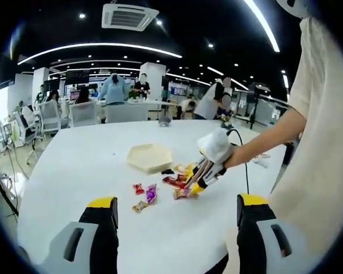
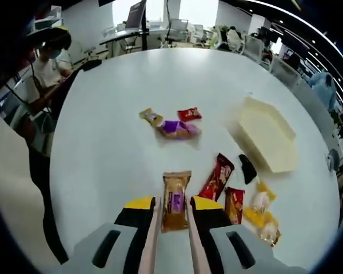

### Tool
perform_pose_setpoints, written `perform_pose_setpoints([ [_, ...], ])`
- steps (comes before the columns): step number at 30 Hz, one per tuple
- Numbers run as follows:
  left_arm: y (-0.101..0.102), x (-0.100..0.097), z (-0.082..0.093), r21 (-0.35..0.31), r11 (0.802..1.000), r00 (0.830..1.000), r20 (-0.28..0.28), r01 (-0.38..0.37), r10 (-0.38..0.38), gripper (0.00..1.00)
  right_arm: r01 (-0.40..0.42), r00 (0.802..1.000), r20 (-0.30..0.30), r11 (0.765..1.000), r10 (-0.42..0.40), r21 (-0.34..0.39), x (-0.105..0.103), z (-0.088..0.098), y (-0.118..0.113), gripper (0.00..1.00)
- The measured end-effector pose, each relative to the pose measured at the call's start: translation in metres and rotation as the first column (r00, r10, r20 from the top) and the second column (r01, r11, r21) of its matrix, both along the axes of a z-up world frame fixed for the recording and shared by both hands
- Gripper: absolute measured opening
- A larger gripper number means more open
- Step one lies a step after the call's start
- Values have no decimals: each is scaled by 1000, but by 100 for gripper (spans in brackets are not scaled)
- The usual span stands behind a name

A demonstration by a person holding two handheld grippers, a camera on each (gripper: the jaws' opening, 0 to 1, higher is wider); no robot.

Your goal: Place the target food into the container with the food tongs after gripping and lifting it, then release it inside without dropping or visibly crushing the food.

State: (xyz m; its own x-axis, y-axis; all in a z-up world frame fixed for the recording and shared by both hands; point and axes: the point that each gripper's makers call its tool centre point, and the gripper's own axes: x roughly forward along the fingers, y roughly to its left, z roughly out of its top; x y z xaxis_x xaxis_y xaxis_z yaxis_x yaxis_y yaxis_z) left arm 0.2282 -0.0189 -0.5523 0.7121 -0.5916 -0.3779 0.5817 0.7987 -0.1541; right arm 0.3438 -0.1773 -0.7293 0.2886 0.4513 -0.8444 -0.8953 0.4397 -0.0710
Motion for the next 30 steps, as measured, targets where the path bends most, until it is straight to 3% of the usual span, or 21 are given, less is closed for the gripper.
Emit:
perform_pose_setpoints([
  [18,4,5,1,-6,1000,1000,-3,-4,4,83,24,1000,-10,1000,-24,-15,0,-12,-4,22],
  [30,0,4,0,-18,1000,1000,-8,-6,6,82,86,995,-50,996,-85,19,1,-12,-7,20],
])
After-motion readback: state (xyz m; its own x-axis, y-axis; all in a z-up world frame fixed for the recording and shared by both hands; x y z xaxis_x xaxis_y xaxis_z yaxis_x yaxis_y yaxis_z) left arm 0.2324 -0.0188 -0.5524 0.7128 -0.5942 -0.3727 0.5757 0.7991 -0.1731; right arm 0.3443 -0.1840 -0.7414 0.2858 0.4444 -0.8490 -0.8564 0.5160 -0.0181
